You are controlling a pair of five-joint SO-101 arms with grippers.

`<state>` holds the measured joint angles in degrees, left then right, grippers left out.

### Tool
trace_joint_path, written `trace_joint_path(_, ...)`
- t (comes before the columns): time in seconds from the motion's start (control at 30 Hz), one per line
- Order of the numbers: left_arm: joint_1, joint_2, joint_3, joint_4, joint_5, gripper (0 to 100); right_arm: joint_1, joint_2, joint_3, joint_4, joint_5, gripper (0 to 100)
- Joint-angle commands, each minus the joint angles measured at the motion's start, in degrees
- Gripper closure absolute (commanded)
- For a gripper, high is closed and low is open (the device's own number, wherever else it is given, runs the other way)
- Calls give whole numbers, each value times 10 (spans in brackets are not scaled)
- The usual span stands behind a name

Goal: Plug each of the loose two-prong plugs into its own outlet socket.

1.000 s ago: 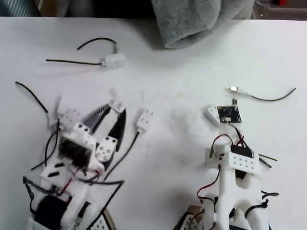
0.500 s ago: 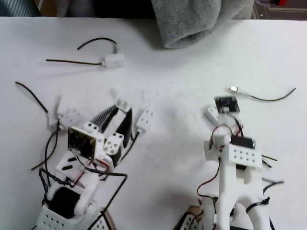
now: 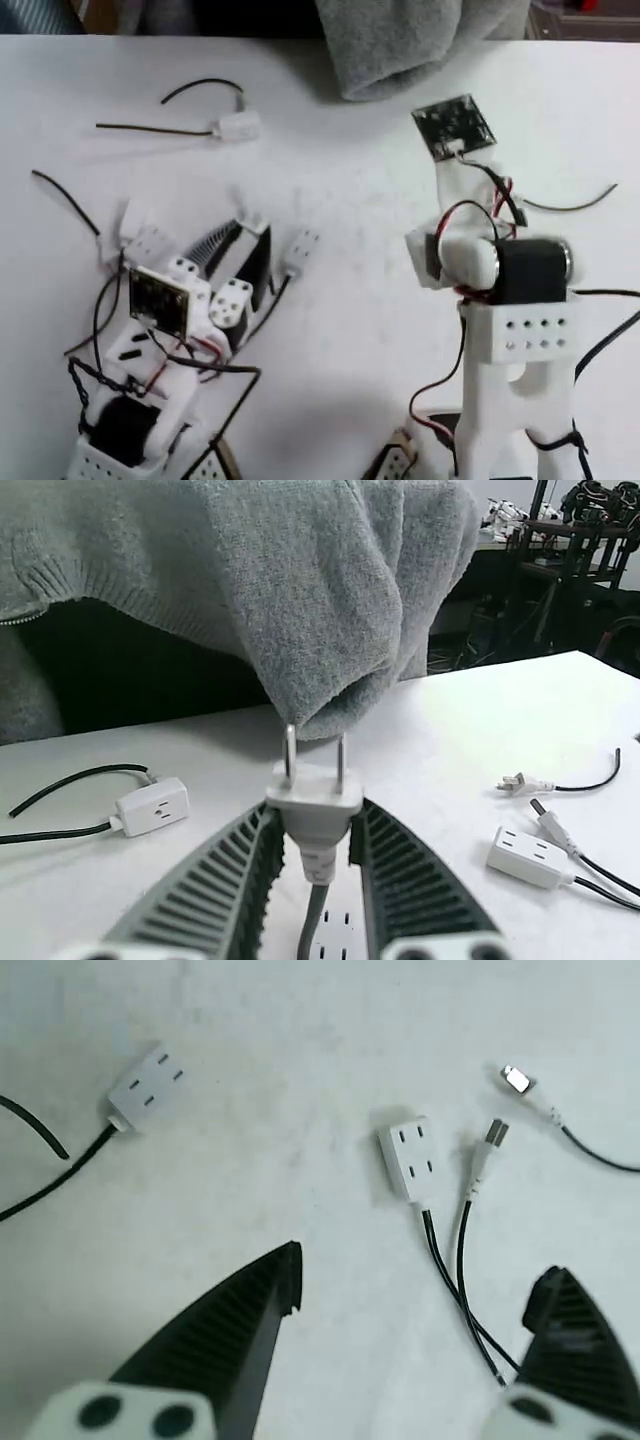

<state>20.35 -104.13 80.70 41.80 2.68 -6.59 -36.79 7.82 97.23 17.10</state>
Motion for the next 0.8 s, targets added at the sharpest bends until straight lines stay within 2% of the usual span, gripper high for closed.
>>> trace_joint_path(0.0, 15, -6, -51, 34, 4, 977, -69, -3, -61, 9, -6, 762)
trace_joint_path(0.17, 15, -6, -50, 37, 4, 977, -215, -2, -98, 8, -6, 988)
trace_joint_path(0.27, 15, -6, -50, 37, 4, 977, -301, -1, -135, 7, -6, 957)
trace_joint_path(0.47, 15, -6, -50, 36, 4, 977, -436, 1, -178, -19, -1, 981)
trace_joint_path(0.6, 15, -6, -51, 36, 4, 977, -475, 2, -177, -33, 33, 981)
trace_joint_path(0.77, 15, -6, -53, 36, 4, 977, -483, 2, -167, -78, 90, 981)
